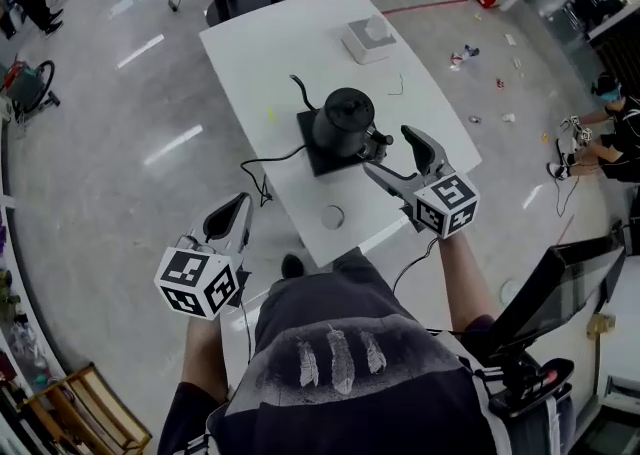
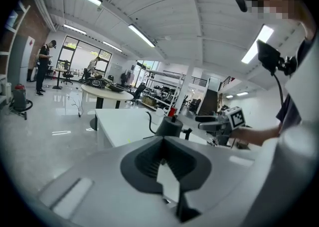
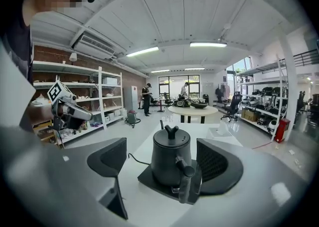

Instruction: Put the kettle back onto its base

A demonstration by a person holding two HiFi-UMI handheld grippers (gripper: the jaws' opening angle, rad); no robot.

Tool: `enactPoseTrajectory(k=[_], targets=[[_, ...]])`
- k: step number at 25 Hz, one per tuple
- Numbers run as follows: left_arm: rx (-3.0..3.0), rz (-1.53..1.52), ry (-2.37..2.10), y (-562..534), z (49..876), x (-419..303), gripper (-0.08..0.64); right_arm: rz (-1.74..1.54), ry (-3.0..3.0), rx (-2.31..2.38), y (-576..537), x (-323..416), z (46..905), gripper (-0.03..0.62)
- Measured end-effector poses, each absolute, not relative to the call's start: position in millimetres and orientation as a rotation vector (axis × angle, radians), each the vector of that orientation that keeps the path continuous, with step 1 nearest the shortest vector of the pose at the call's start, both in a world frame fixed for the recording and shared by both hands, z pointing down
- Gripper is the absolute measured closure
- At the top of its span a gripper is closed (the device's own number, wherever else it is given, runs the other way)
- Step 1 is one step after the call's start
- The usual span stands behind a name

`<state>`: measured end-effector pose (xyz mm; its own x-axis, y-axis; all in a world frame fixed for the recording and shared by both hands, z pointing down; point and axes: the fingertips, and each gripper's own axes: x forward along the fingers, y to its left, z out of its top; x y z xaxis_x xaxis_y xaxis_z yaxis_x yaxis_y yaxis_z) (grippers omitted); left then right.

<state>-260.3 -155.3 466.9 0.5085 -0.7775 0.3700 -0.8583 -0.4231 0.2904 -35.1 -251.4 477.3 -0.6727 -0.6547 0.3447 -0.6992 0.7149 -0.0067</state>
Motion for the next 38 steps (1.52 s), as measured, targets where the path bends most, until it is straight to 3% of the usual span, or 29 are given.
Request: enactPoseTrajectory(k=[8, 11, 12, 13, 14, 29, 38], targets=[[2.384, 0.255, -1.286, -152.1, 452.4, -225.1, 0.56, 0.174, -2.623, 1.03, -225.0, -19.4, 450.3, 0.189], [2.396, 0.313, -1.305, -149.9, 446.2, -215.6, 0.56, 0.207, -2.688, 1.034, -221.0, -12.9, 443.6, 0.345], [2.394, 0.33, -1.319, -149.2, 444.1, -212.3, 0.56, 0.212, -2.7, 1.036, -219.7, -9.4, 443.0, 0.431], [2.389, 0.34, -1.333, -148.2, 442.0, -206.7, 0.56, 0.216, -2.701, 1.036, -218.3, -4.0, 443.5, 0.563], [2.384, 0.344, -1.343, -146.8, 439.8, -198.5, 0.56, 0.223, -2.698, 1.027, -216.8, 2.8, 445.0, 0.591], [2.381, 0.451, -1.423, -99.5, 423.3, -57.9, 0.559, 0.374, -2.839, 0.876, -167.3, 111.0, 454.8, 0.591], [2.132, 0.446, -1.665, -17.1, 431.7, -79.4, 0.56, 0.459, -2.86, 0.509, -126.4, 73.2, 483.2, 0.591]])
